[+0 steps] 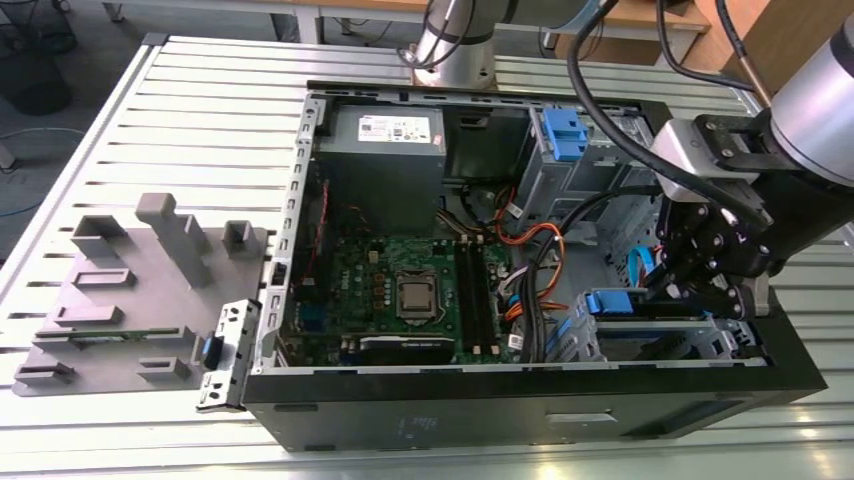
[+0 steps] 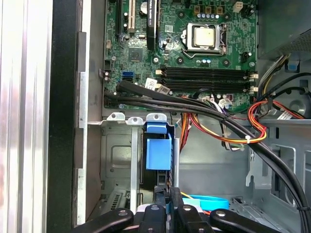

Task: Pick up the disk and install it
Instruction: 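Insert the first disk wire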

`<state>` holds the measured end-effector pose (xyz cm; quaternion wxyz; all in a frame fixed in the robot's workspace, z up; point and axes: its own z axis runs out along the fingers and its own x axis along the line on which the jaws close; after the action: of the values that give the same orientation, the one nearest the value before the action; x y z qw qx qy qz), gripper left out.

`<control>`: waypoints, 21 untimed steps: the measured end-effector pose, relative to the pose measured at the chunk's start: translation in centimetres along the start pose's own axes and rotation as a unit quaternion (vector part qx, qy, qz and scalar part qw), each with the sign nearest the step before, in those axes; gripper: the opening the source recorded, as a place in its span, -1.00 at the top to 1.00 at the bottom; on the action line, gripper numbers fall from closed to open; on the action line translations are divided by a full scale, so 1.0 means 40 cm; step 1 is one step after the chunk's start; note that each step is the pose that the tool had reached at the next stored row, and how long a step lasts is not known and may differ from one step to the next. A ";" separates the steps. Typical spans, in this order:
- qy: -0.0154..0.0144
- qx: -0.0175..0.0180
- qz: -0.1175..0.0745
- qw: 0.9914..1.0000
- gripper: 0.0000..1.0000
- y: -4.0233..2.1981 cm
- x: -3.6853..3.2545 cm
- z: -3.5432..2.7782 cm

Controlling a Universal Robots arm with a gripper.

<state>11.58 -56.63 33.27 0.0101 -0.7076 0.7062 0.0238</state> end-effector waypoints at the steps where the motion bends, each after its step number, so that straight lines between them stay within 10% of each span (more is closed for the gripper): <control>1: 0.000 0.000 0.000 1.000 0.68 0.000 0.000 0.000; 21: 0.000 0.000 0.000 1.000 0.65 0.000 0.000 0.007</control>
<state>11.58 -56.63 32.98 0.0102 -0.7076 0.7061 0.0239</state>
